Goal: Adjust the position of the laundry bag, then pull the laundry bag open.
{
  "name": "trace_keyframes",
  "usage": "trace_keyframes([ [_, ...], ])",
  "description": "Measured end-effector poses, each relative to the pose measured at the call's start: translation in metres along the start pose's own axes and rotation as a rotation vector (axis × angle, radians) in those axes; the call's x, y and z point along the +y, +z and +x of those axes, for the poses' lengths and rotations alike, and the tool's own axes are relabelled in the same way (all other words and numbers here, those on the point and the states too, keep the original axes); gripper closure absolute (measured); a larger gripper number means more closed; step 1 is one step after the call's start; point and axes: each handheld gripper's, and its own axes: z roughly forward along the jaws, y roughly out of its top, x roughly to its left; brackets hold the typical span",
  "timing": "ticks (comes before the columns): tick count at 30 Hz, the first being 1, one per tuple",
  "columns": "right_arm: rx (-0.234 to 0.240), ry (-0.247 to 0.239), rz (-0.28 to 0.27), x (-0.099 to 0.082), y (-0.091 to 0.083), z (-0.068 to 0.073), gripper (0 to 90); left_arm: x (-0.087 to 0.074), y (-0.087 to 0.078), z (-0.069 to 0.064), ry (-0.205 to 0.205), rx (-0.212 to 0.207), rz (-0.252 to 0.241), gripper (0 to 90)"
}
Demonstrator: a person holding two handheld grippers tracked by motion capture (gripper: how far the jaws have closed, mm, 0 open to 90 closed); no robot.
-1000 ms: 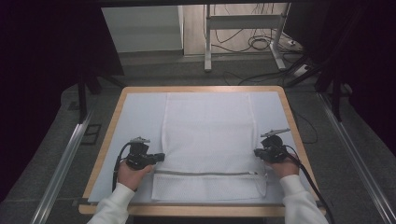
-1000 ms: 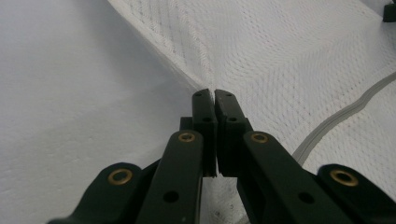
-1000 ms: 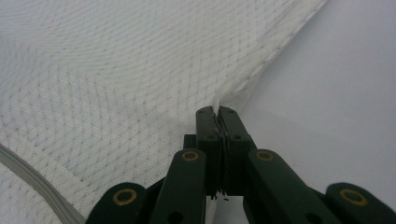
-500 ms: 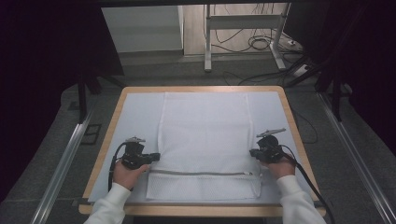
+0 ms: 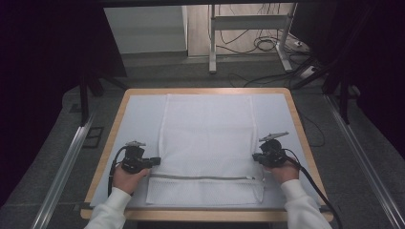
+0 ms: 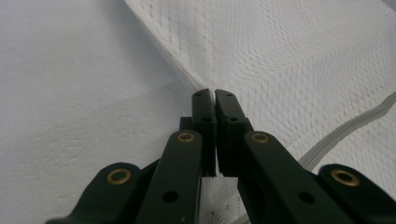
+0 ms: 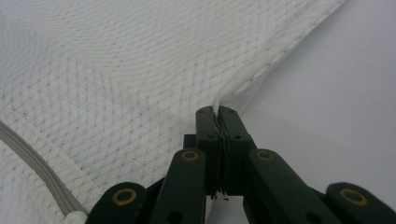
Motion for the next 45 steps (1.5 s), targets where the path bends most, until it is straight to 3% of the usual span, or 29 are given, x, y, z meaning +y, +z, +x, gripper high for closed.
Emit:
trace_keyframes([
  [4, 0.002, -0.002, -0.003, 0.0, 0.0, 0.0, 87.1, 0.0, 0.0, 0.0, 0.006, 0.007, 0.001, 87.5],
  [8, -0.001, -0.007, -0.007, 0.0, -0.001, -0.001, 84.7, -0.001, -0.002, -0.002, 0.027, 0.031, -0.002, 75.1],
  [9, 0.009, -0.008, -0.011, -0.001, -0.002, -0.002, 76.1, -0.001, -0.006, -0.004, 0.056, 0.059, -0.022, 70.8],
  [10, 0.009, -0.008, -0.011, -0.001, -0.002, -0.002, 76.1, -0.001, -0.006, -0.004, 0.056, 0.059, -0.022, 66.3],
  [11, 0.008, -0.002, -0.016, -0.001, -0.002, -0.003, 68.4, -0.001, -0.01, -0.003, 0.059, 0.071, -0.039, 66.3],
  [12, 0.003, 0.011, -0.022, 0.0, -0.004, -0.005, 61.8, -0.001, -0.012, -0.003, 0.058, 0.079, -0.05, 57.7],
  [15, -0.013, 0.041, -0.067, 0.0, -0.009, -0.009, 49.0, -0.002, -0.02, 0.0, 0.039, 0.101, -0.087, 52.5],
  [16, -0.013, 0.041, -0.067, 0.0, -0.009, -0.009, 49.0, -0.002, -0.02, 0.0, 0.039, 0.101, -0.087, 51.1],
  [19, -0.02, 0.042, -0.101, 0.0, -0.015, -0.011, 41.8, -0.002, -0.021, -0.001, 0.037, 0.099, -0.089, 47.7],
  [26, -0.01, 0.068, -0.152, -0.002, -0.023, -0.017, 33.2, 0.002, -0.02, -0.017, 0.077, 0.06, -0.096, 44.7],
  [34, -0.015, 0.077, -0.164, -0.004, -0.027, -0.021, 30.1, 0.005, -0.02, -0.036, 0.103, 0.033, -0.116, 44.1],
  [45, -0.018, 0.072, -0.173, -0.004, -0.028, -0.022, 29.5, 0.007, -0.006, -0.069, 0.147, -0.03, -0.092, 43.9],
])
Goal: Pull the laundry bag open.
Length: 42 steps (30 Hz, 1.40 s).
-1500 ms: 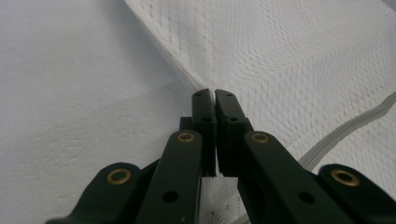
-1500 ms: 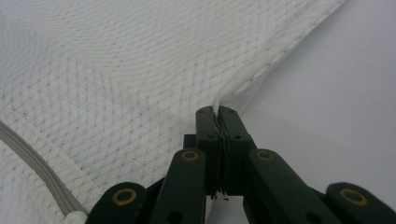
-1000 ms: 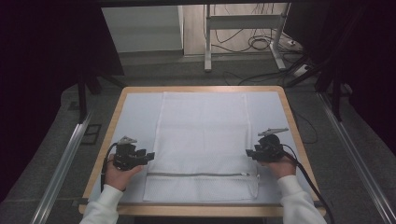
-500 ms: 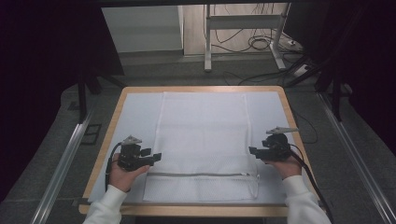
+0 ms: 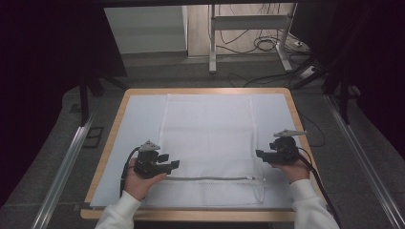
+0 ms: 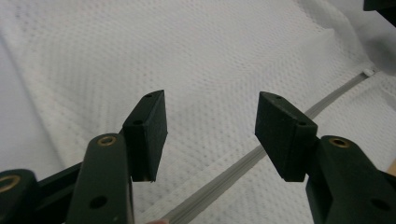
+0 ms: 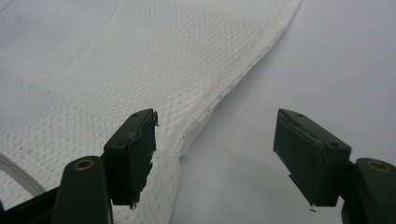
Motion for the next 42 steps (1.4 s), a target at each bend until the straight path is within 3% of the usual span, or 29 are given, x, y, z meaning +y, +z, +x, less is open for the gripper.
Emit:
trace_keyframes([
  [13, -0.005, 0.021, -0.011, -0.004, -0.003, -0.005, 29.4, 0.001, 0.016, -0.02, 0.032, -0.037, 0.02, 43.8],
  [25, -0.017, 0.004, -0.014, -0.003, -0.003, -0.005, 29.3, 0.012, 0.033, -0.043, 0.061, -0.081, 0.038, 43.3],
  [42, -0.016, 0.005, -0.023, -0.004, -0.002, -0.005, 28.6, 0.018, 0.043, -0.057, 0.068, -0.113, 0.054, 42.4],
])
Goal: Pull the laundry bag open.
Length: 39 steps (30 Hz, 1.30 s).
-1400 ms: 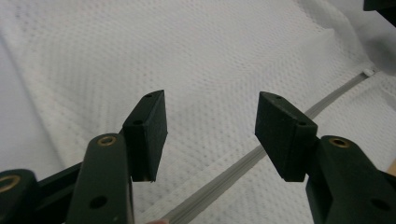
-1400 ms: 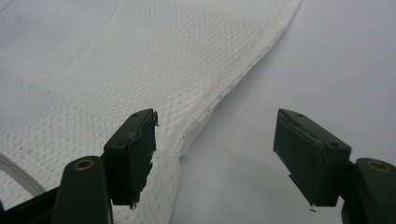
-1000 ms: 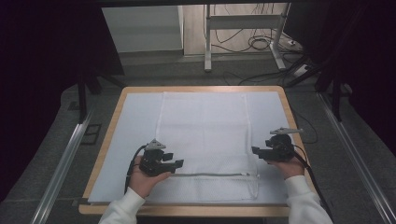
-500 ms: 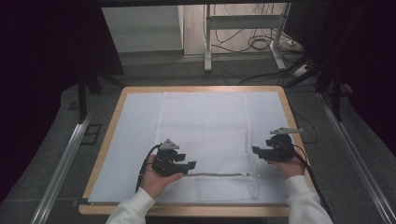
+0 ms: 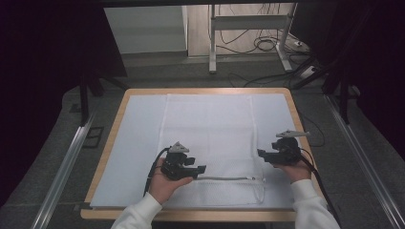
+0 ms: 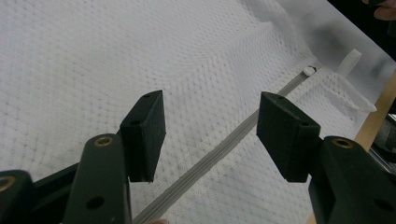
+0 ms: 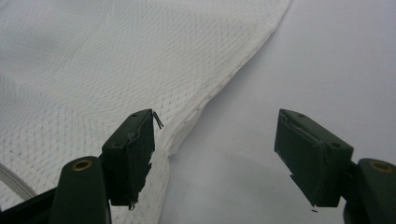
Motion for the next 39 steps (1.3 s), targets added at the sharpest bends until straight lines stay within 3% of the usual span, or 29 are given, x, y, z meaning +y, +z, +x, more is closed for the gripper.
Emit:
trace_keyframes([
  [12, -0.01, 0.002, -0.006, -0.002, -0.004, -0.001, 28.5, 0.009, 0.015, -0.019, 0.049, -0.029, 0.021, 40.4],
  [16, -0.015, 0.004, -0.009, -0.002, -0.004, -0.002, 28.5, 0.011, 0.02, -0.026, 0.076, -0.012, 0.021, 40.3],
  [27, -0.022, -0.005, -0.001, -0.003, -0.003, -0.002, 28.5, 0.016, 0.034, -0.042, 0.073, -0.069, 0.029, 40.4],
  [35, -0.027, 0.0, -0.005, -0.002, -0.004, -0.002, 28.5, 0.017, 0.046, -0.055, 0.097, -0.1, 0.051, 40.6],
  [39, -0.026, -0.01, 0.0, -0.003, -0.003, -0.001, 28.5, 0.017, 0.048, -0.056, 0.07, -0.119, 0.05, 40.8],
])
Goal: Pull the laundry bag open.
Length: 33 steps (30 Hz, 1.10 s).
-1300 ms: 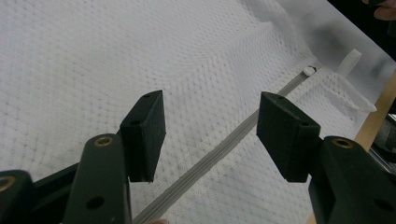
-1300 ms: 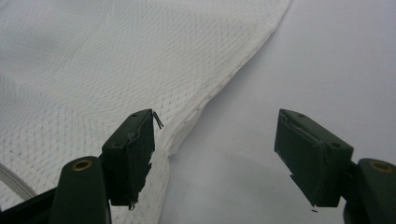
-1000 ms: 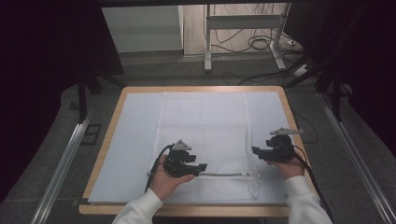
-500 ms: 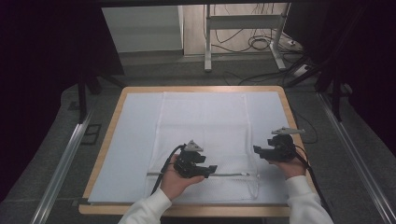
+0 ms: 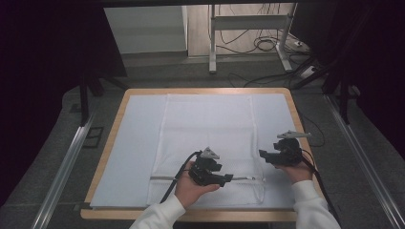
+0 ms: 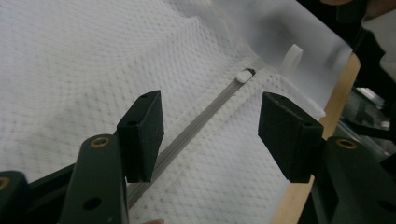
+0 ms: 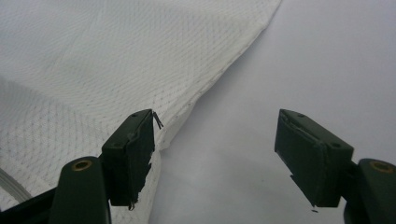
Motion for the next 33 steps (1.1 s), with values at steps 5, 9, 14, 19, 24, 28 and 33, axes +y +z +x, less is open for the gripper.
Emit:
trace_keyframes([
  [5, -0.007, -0.024, 0.017, -0.002, 0.002, 0.003, 28.4, 0.004, 0.008, -0.006, -0.008, -0.007, 0.013, 40.7],
  [9, -0.006, -0.021, 0.014, -0.002, 0.001, 0.003, 28.4, 0.007, 0.012, -0.008, -0.006, -0.008, 0.017, 40.9],
  [14, -0.01, -0.015, 0.011, -0.002, 0.001, 0.001, 28.4, 0.011, 0.016, -0.008, -0.006, -0.011, 0.023, 41.1],
  [19, -0.01, -0.01, 0.012, -0.002, 0.001, 0.001, 28.4, 0.012, 0.021, -0.01, -0.011, -0.015, 0.028, 41.2],
  [24, -0.003, -0.004, 0.007, -0.002, 0.0, 0.0, 28.4, 0.014, 0.026, -0.014, -0.008, -0.025, 0.032, 41.1],
  [28, -0.005, 0.003, 0.001, -0.001, -0.001, -0.002, 28.4, 0.016, 0.029, -0.015, -0.008, -0.028, 0.032, 41.1],
  [33, -0.008, 0.007, -0.001, -0.001, -0.002, -0.003, 28.4, 0.017, 0.033, -0.015, -0.007, -0.02, 0.042, 41.2],
])
